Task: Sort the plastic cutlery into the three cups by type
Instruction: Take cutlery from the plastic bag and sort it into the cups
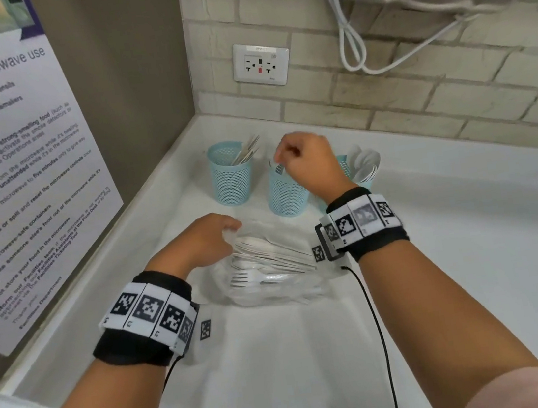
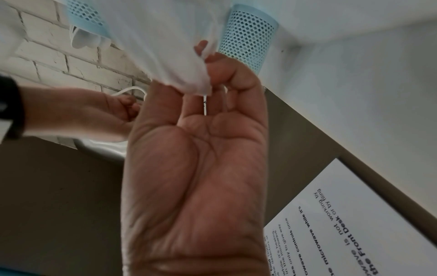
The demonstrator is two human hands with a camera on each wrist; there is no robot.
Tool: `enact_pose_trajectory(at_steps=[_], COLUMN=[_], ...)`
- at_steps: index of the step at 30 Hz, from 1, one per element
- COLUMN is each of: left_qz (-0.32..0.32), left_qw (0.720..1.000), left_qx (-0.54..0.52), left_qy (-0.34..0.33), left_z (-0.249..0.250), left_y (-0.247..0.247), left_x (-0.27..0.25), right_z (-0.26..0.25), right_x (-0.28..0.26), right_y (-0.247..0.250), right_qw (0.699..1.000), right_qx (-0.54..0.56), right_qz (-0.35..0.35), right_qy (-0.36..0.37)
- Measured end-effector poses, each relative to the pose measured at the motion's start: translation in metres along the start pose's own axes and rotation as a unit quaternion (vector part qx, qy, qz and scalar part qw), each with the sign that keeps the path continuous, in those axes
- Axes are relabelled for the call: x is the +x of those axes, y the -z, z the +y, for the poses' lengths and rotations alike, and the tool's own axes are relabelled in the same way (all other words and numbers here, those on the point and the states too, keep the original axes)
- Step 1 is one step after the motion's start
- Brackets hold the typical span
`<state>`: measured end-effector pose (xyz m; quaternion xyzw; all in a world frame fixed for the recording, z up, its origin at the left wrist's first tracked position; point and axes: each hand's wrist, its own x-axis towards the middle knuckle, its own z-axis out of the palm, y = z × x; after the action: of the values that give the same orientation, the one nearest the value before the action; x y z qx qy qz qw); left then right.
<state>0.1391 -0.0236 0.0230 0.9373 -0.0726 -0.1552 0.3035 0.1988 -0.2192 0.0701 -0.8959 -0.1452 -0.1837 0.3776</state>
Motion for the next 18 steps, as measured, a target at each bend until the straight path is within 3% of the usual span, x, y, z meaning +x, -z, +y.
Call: enact_pose_trajectory(at_steps=[1, 3, 5, 7, 12, 18], left_qz=[0.001, 0.007, 0.014, 0.024, 0.034, 0.042], left_qw=[1.0, 1.0, 1.0, 1.0, 0.999, 0.998], left_qx=[0.001, 0.002, 0.0, -0.001, -0.005, -0.003], left_qy=[-0.004, -0.01, -0.013, -0.02, -0.031, -0.037], left_z=[0.001, 0.002, 0.004, 0.006, 0.004, 0.002], left_y=[0.0, -0.001, -0.002, -0.003, -0.004, -0.005], left_x=[-0.001, -0.002, -0.005, -0.008, -0.013, -0.017], right_z=[-0.012, -0.022, -0.019, -0.012, 0.001, 0.006], right_x=[-0.008, -0.022, -0.037, -0.05, -0.072, -0.079], right_y=[0.004, -0.001, -0.02, -0.039, -0.058, -0.056], right_qw=[0.99, 0.922, 0.853, 0.838, 0.871, 0.882], right_qx=[0.018, -0.062, -0.198, -0.27, -0.293, -0.298], right_qz=[-0.129, -0.369, -0.475, -0.469, -0.392, -0.366], right_qy=[-0.048, -0.1, -0.091, -0.071, -0.05, -0.017])
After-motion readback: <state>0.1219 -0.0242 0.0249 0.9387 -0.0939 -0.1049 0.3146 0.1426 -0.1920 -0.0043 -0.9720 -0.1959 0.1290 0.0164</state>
